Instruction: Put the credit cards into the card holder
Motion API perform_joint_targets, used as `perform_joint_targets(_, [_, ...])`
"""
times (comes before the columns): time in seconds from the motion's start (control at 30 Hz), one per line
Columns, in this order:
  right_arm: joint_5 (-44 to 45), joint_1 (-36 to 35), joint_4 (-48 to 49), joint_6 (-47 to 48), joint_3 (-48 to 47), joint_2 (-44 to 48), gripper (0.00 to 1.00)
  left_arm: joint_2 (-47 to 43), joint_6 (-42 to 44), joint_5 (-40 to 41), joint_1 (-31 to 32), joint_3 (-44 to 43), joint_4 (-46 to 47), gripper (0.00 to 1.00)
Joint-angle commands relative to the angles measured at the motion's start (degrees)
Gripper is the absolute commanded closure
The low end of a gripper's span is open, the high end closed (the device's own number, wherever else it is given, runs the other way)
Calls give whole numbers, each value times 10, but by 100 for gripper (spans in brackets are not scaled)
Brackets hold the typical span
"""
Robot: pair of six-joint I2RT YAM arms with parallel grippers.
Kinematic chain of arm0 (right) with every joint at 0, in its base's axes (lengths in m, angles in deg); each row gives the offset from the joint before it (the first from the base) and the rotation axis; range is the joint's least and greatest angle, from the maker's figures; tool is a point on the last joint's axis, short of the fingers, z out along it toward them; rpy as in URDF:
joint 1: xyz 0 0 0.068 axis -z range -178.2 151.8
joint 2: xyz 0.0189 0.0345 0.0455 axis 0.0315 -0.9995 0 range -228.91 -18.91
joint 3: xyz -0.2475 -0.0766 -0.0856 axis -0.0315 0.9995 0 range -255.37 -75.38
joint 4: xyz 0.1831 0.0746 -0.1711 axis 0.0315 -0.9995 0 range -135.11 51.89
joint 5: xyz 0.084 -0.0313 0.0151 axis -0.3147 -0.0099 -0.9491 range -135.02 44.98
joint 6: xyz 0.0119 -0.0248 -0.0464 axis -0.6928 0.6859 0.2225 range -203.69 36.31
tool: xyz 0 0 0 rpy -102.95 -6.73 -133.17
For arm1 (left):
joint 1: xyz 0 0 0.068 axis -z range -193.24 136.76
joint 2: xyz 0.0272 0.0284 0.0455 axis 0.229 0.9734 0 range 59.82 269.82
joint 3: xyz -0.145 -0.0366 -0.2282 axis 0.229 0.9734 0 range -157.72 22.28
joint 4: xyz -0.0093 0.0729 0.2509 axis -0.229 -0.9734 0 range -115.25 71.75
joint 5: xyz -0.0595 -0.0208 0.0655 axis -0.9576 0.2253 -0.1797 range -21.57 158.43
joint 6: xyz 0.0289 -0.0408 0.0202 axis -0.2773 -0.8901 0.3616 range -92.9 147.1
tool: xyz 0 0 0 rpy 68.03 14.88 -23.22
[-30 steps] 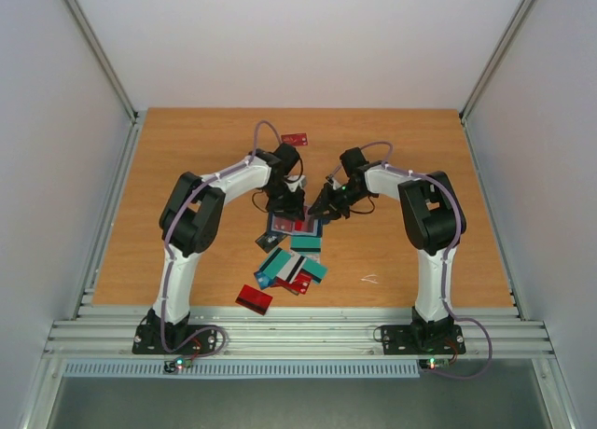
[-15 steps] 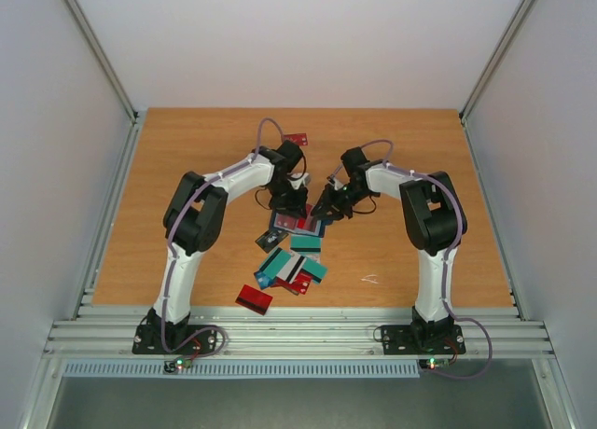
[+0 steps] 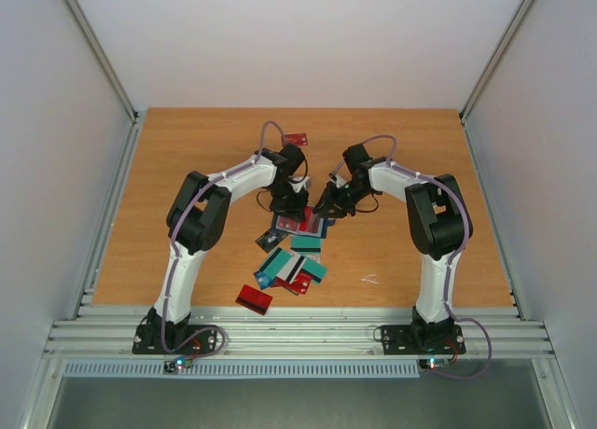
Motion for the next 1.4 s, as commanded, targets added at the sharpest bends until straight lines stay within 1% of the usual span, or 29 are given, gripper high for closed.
perform_joint_targets(0.0, [17,4,-13,12,9,19,73,20,9,-5,5,-14,-13,92])
perform_joint_targets(0.2, [42,4,-25,41,16,21,69,23,9,-7,5,-9,-9,100])
perform_joint_targets(0.37, [58,4,-31,45,18,23,66,34,9,-5,5,-5,-7,100])
perform_joint_targets(0.67, [27,4,2,33,33,12,66,52,9,-2,4,11,2,100])
perform_joint_targets(0.83, [15,3,8,29,33,10,66,49,12,-10,2,24,10,94])
perform_joint_targets(0.9, [11,3,9,27,31,9,66,51,10,-19,1,31,17,95])
perform_joint_targets(1.0, [10,3,4,27,27,15,66,58,6,-37,-1,37,24,100])
perform_joint_targets(1.23, [4,3,-4,25,14,20,66,55,2,-47,-10,42,29,100])
perform_joint_targets(1.27, [5,3,-4,25,14,23,66,52,1,-48,-12,41,27,99])
perform_joint_targets(1.3, [6,3,-5,25,14,25,66,47,-1,-50,-13,42,26,97])
perform_joint_targets(1.37, [10,3,-9,26,13,28,66,30,-4,-50,-15,40,21,87])
